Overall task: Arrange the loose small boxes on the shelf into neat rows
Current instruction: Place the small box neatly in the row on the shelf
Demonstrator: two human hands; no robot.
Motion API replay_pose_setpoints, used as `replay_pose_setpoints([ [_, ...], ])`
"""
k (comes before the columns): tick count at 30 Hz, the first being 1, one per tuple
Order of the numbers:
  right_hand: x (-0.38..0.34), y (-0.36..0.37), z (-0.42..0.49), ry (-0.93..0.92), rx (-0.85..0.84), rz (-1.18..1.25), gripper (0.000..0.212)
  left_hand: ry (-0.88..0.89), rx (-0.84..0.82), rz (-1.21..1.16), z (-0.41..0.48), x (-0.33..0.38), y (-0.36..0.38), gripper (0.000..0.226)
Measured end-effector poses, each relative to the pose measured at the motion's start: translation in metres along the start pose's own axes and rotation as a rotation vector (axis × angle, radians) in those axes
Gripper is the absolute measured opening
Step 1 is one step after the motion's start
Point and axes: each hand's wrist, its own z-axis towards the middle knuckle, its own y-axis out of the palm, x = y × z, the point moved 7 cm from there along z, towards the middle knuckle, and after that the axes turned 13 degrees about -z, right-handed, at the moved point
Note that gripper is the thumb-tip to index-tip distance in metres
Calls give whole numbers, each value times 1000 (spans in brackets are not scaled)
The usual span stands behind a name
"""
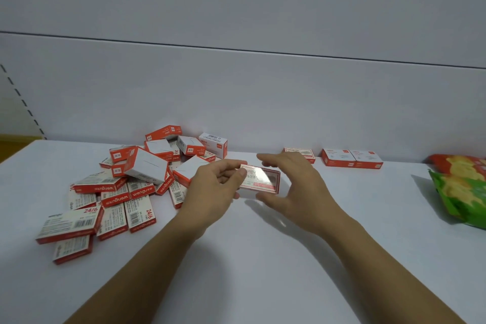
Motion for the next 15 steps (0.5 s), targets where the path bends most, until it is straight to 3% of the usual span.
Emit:
replay_pose_setpoints([
  [4, -3, 3, 2, -70, 45, -108, 44, 51, -2, 55, -2, 6, 2, 28],
  [9, 12, 12, 3, 47, -43, -163, 31, 269, -34, 488, -4, 15, 4, 39],
  [15, 29, 28, 9, 102, -187, -237, 30, 334, -136, 782, -5, 13, 11, 35],
])
